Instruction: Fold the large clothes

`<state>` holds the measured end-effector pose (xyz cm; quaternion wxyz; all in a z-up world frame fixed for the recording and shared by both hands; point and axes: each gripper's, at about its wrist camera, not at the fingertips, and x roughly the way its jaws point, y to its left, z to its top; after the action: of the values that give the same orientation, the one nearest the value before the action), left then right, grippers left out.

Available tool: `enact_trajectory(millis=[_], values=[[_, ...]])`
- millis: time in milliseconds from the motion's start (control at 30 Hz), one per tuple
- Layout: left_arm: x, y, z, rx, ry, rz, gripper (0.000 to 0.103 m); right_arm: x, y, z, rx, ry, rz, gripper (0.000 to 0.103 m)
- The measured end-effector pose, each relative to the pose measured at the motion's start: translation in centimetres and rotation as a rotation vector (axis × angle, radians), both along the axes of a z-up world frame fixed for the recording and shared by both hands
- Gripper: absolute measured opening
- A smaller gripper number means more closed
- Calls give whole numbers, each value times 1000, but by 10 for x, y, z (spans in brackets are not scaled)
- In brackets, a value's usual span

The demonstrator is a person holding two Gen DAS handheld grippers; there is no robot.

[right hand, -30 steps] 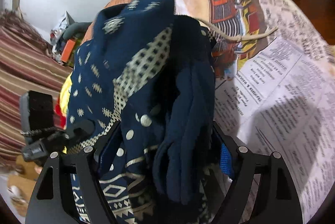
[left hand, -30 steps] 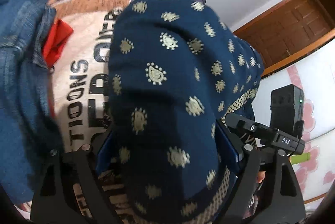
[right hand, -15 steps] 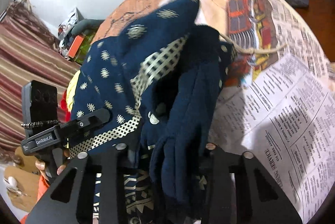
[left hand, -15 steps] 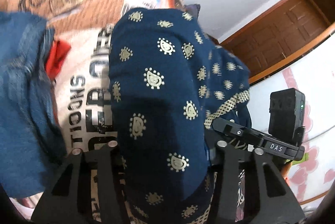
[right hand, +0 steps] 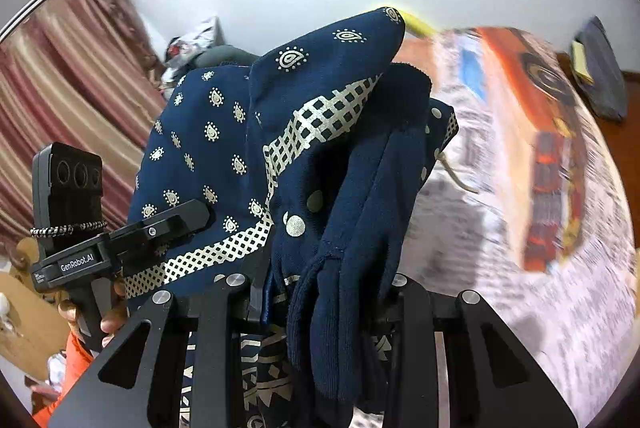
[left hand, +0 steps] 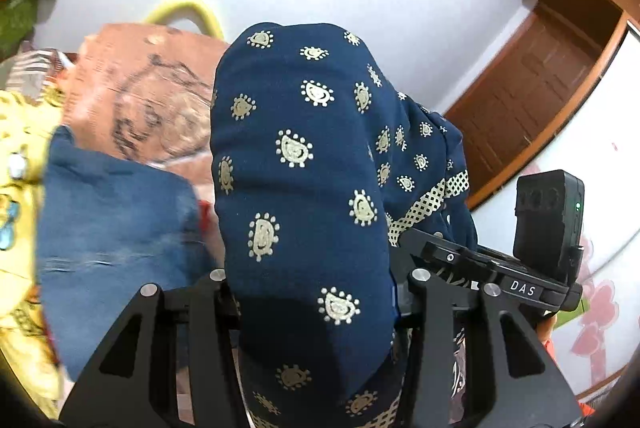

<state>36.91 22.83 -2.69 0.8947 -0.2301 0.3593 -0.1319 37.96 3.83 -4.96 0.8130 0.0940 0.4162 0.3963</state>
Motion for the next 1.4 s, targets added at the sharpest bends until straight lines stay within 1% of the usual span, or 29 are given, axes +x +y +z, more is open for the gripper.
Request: enact_trajectory(millis=[67,167,333,400,467,600,633,667,700,800,833,867,900,967,1000,1133,1167,1233,1300,1333,1400], values=[[-5,22,3,9,1,29,47,1,20,-1,13,4,17,29],[-8,52,-3,15,15,72,47,5,54,-9,21,15,43,29],[-6,99,-31,-1,63,138,47,17,110,-39,-7,63,87,29],[-2,118,-51,-16,96,166,47,22,130,-54,-27,87,97,29],[-1,131,-70,-37,130,185,47,27,139,-67,-44,108,103,29],[11,154,-116,-92,200,201,47,42,158,-103,-93,164,110,29],[14,161,-131,-123,223,205,48,45,160,-107,-102,172,108,29],[18,168,-141,-142,232,206,49,49,161,-113,-108,180,107,30],[18,175,-153,-185,227,209,51,51,161,-118,-108,185,109,31],[16,188,-167,-249,214,211,57,56,156,-122,-95,190,120,34],[15,189,-168,-253,216,210,61,57,153,-120,-97,189,118,38],[12,189,-167,-245,219,211,63,55,151,-118,-103,185,113,43],[9,187,-165,-211,223,220,68,53,148,-116,-118,174,106,49],[1,181,-155,-133,218,228,70,45,146,-112,-142,148,102,52],[-1,179,-150,-95,211,230,70,41,143,-109,-154,132,100,52],[-24,162,-123,113,174,232,71,27,130,-96,-192,80,74,52],[-30,158,-118,145,170,233,71,26,127,-93,-196,73,66,52],[-45,148,-104,237,164,241,71,17,116,-82,-217,40,39,52],[-59,140,-91,288,155,242,71,8,109,-71,-241,-5,19,52],[-67,137,-85,301,150,246,71,0,104,-62,-246,-33,14,52],[-86,126,-65,337,107,249,71,-11,100,-47,-237,-76,16,52]])
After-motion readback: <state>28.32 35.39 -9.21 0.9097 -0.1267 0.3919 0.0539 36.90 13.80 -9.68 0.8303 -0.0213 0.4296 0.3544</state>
